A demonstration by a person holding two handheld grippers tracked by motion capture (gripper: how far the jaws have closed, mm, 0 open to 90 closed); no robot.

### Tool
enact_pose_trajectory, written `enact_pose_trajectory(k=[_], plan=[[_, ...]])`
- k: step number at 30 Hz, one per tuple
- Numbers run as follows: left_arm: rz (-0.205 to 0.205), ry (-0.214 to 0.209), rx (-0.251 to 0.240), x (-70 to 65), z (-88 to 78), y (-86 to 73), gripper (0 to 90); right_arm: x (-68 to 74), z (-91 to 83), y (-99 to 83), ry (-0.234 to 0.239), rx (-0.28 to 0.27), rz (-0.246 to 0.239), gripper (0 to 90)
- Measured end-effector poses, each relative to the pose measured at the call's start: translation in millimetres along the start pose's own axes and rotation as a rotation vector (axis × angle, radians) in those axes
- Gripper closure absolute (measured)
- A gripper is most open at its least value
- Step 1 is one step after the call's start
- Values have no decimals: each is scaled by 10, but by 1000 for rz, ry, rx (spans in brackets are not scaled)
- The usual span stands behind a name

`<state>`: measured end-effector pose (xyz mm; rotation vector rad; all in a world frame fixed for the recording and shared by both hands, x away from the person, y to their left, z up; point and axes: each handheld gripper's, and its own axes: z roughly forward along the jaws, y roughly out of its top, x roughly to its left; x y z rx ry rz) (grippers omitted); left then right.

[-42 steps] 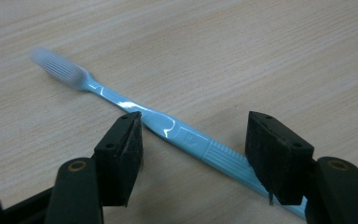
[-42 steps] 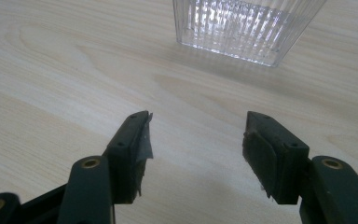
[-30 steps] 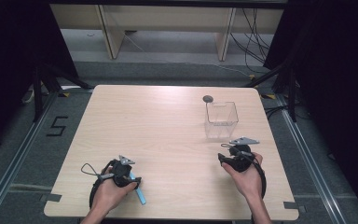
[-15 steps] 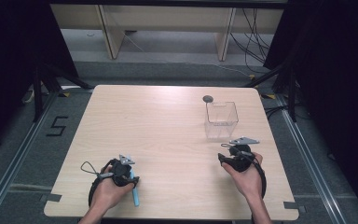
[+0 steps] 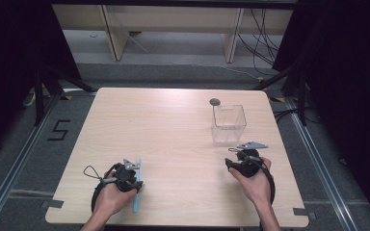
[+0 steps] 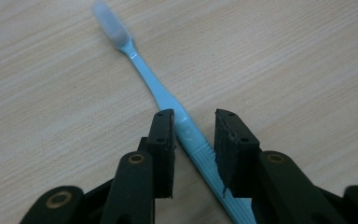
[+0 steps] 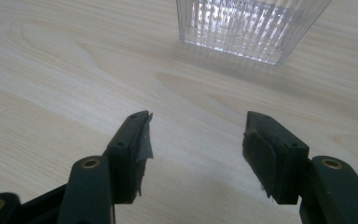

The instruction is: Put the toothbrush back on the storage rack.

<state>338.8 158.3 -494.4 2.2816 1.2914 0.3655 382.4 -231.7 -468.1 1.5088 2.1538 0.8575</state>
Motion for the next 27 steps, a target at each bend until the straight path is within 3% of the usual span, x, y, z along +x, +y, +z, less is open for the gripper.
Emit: enact_pose_trajectory(k=[3, 4, 11, 16, 19, 21, 27], plan=[[8, -21, 4, 7, 1, 0, 743, -10, -3, 2, -8, -4, -13, 422], [8, -27, -1, 3, 5, -1, 777, 3, 4, 0, 4, -7, 6, 422], [23, -31, 3, 5, 10, 10, 775, -4, -8, 2, 1, 1, 4, 421], [26, -42, -2, 13, 25, 24, 690, 3, 5, -2, 7, -8, 8, 419], [31, -58, 21, 14, 23, 46, 668, -12, -4, -2, -3, -3, -12, 418], [34, -55, 24, 6, 26, 56, 641, 0, 3, -2, 7, -8, 5, 417], [60, -72, 92, 8, 6, 137, 595, -6, -4, 2, 13, -1, -1, 409]])
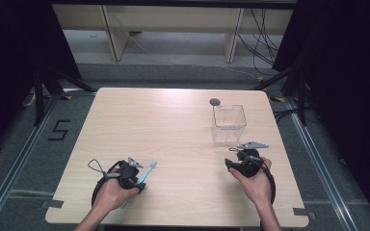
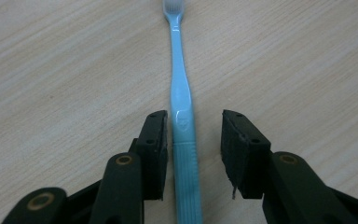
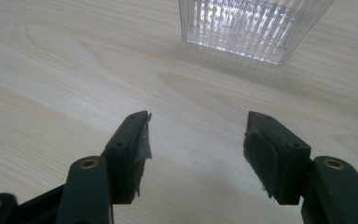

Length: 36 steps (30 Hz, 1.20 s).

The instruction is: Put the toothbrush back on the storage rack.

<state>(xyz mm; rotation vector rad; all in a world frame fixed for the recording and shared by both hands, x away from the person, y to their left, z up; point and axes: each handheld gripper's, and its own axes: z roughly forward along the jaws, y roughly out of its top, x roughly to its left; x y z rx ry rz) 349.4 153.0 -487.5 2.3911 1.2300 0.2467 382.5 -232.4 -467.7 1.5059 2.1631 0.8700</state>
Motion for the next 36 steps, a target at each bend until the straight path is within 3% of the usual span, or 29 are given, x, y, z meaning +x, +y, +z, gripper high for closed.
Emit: enact_pose_trajectory(k=[10, 12, 13, 16, 21, 24, 25, 26, 36], plan=[[35, -4, 151, 9, 17, 166, 514, -24, -47, 16, 1, -8, -17, 409], [44, 5, 159, 16, 20, 189, 513, -21, -57, 17, -6, -6, -15, 409], [56, 11, 175, 26, 18, 204, 513, -3, -61, 14, -5, 2, 10, 409], [55, 18, 193, 32, 22, 229, 548, -25, -53, 14, -2, -2, -13, 409], [79, 17, 240, 30, 36, 264, 608, -22, -59, 16, -6, -4, -13, 410], [93, 15, 256, 18, 35, 288, 631, 0, -63, 13, -4, 2, 12, 409], [88, 15, 238, 9, 54, 280, 642, 0, -63, 12, -5, 2, 9, 409], [92, 11, 260, 6, 46, 293, 647, -2, -62, 12, -5, 2, 6, 409], [101, 9, 277, -10, 64, 307, 711, -8, -61, 14, -3, 2, 3, 409]])
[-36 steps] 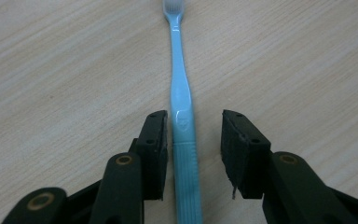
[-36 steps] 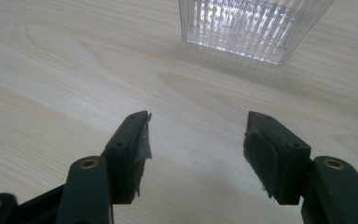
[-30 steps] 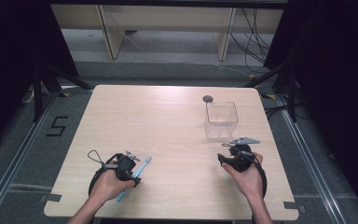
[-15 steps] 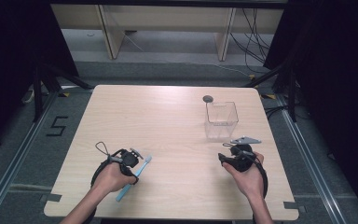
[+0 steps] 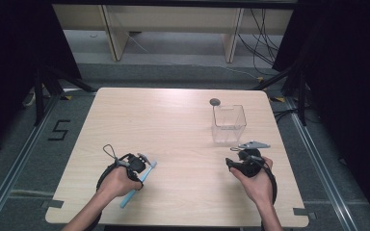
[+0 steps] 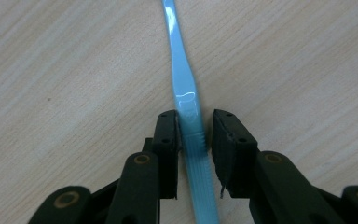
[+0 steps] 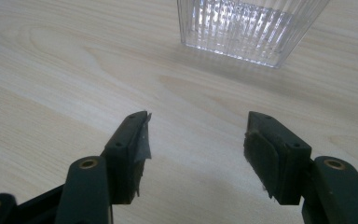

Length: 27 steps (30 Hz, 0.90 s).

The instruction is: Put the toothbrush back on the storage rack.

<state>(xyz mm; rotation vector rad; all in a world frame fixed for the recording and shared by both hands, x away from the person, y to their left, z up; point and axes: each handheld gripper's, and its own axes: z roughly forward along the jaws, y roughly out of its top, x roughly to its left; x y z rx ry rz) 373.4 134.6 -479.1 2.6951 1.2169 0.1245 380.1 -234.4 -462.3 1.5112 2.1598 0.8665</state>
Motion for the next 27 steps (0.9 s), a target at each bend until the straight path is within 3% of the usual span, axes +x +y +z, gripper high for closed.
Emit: enact_pose_trajectory(k=[5, 7, 10, 15, 17, 19, 27], plan=[[11, -8, 8, 7, 7, 11, 742, -8, 23, -4, 20, -7, -11, 409], [-7, -15, 19, -2, 3, 18, 743, -8, 29, -5, 5, -6, -12, 409], [18, -11, 27, 5, 1, 34, 746, -18, 20, -3, 11, -7, -20, 409], [22, -22, 19, 18, 12, 38, 778, -2, 17, -8, 16, -8, -8, 409], [6, -29, 26, 9, 12, 39, 779, -13, 13, -6, 14, -5, -21, 409], [35, -22, 32, 23, 9, 50, 779, -8, 20, -6, 24, -9, -12, 409], [35, -37, 34, 31, 1, 52, 781, -1, 11, -5, 6, -6, -14, 409]])
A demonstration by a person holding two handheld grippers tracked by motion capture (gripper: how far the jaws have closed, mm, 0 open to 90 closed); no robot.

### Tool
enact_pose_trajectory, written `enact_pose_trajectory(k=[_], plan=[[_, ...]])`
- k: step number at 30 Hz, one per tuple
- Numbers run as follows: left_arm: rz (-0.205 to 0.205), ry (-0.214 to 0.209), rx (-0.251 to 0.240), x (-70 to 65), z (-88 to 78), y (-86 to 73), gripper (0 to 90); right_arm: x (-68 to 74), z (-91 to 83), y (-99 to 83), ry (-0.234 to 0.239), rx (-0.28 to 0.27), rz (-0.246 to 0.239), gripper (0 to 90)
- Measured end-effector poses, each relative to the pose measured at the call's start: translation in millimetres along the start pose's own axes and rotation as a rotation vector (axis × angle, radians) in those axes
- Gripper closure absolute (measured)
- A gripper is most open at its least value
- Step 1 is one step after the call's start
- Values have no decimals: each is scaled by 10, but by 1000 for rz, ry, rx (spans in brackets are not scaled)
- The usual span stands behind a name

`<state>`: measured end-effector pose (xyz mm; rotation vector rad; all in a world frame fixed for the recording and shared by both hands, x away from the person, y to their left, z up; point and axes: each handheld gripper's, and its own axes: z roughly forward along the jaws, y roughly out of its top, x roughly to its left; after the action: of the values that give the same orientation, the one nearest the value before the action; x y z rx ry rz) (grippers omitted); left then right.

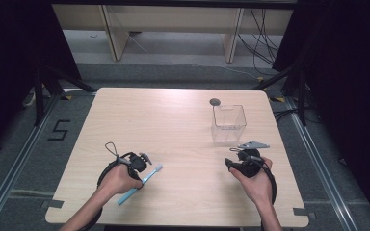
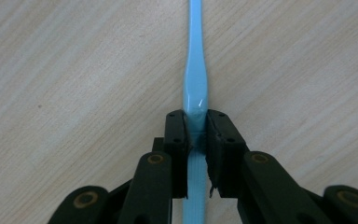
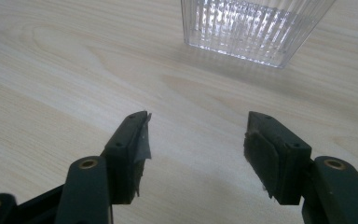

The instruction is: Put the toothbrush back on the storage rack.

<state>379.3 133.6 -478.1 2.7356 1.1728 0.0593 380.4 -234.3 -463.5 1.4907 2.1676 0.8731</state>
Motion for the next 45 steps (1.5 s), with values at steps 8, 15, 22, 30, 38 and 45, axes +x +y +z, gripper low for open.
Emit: enact_pose_trajectory(k=[8, 15, 22, 30, 38, 45], plan=[[3, -1, -49, -2, -48, -8, 782, -24, 7, 7, 3, -16, -38, 409], [-4, -5, -151, 11, -170, -49, 783, 4, 0, 5, 17, -16, -1, 409], [-10, -14, -294, 28, -300, -112, 783, 27, -16, 8, 8, -16, -3, 409], [-9, -21, -430, 54, -368, -197, 784, 40, -4, 11, 30, -14, -13, 410], [-46, -33, -551, 76, -393, -262, 784, 57, 1, 10, 18, -32, -23, 410], [-48, -11, -659, 105, -428, -320, 784, 83, 14, 13, 47, -64, -33, 412]])
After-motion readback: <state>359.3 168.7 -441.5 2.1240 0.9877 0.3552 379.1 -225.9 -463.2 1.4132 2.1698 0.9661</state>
